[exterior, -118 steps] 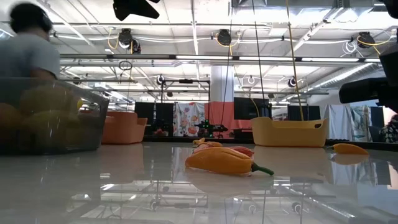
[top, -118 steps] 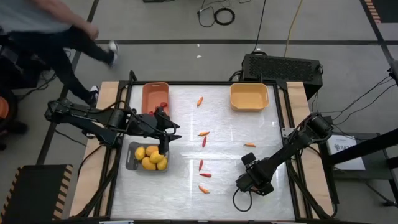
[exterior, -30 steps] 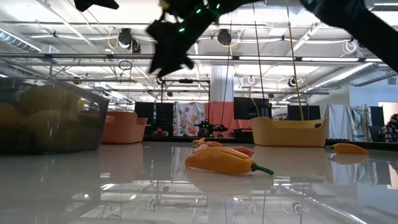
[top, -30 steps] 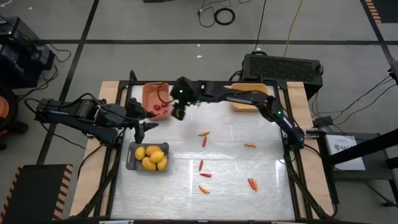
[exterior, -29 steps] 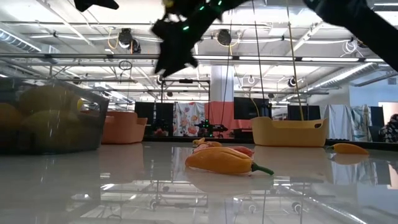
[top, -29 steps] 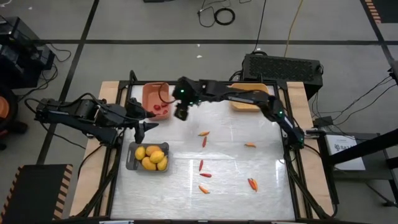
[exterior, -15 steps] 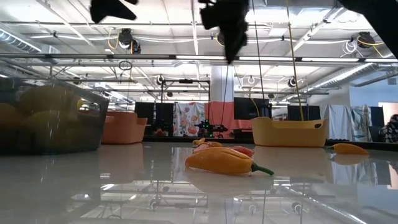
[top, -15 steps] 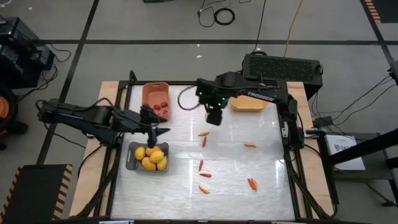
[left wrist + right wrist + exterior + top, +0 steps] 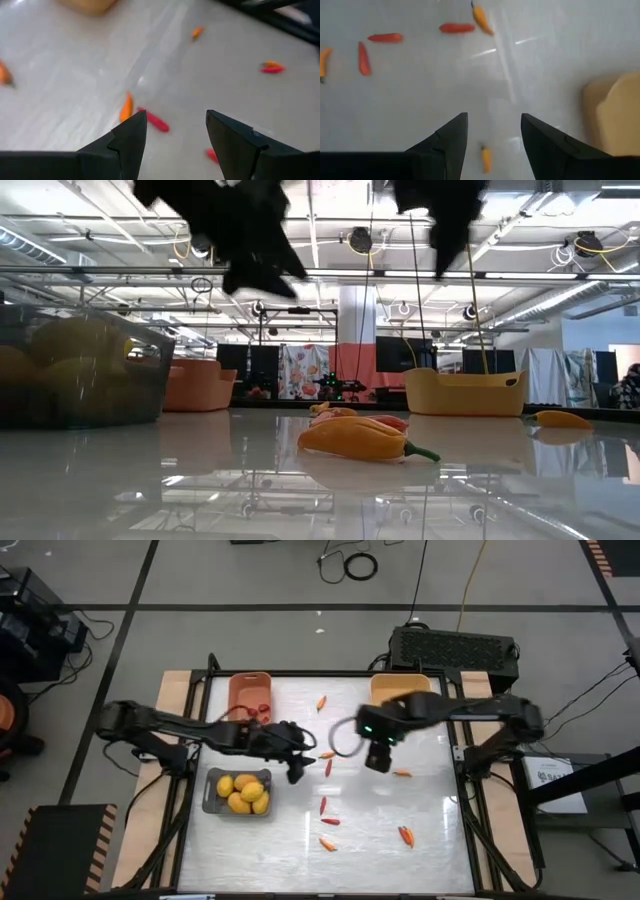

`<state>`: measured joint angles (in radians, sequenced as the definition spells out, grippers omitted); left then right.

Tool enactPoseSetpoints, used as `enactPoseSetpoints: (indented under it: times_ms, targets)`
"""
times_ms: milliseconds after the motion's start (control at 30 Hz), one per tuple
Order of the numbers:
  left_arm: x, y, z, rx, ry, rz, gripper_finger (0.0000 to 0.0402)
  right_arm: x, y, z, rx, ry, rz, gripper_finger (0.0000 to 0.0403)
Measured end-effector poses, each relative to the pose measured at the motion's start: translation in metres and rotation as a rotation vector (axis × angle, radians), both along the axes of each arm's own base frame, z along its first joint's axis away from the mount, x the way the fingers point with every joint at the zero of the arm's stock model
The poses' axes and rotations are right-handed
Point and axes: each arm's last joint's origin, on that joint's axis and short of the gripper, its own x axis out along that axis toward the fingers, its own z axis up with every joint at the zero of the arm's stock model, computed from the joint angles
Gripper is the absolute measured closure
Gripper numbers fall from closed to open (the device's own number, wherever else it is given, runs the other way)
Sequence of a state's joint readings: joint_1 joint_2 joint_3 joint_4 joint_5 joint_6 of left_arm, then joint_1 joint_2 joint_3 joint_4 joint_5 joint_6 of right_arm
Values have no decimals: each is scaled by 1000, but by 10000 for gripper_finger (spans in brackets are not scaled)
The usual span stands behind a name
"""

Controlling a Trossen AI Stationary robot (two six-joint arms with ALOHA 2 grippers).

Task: Sort produce into baskets
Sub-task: Put the orange chili pepper into the yellow bin

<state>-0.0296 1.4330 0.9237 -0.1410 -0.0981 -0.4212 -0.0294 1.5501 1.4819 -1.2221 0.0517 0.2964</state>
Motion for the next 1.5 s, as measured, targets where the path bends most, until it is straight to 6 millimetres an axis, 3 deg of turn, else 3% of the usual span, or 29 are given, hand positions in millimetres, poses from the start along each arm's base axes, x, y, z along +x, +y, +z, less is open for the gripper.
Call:
enactPoseSetpoints:
  times_ms: [233,433,667,1133,1500]
  targets:
    - [35,9,-41,-198,84,196,189,-55,29,-34,94,-35,-190,227]
    - [56,4,-65,-268,145,261,189,-75,39,-48,142,-105,-226,227]
    - [73,-3,-88,-261,174,307,189,-76,41,-49,143,-134,-204,227]
    - [79,-20,-121,-168,208,366,194,-74,42,-48,141,-148,-187,227]
    - [77,-32,-125,-104,209,381,310,-74,42,-48,145,-150,-194,227]
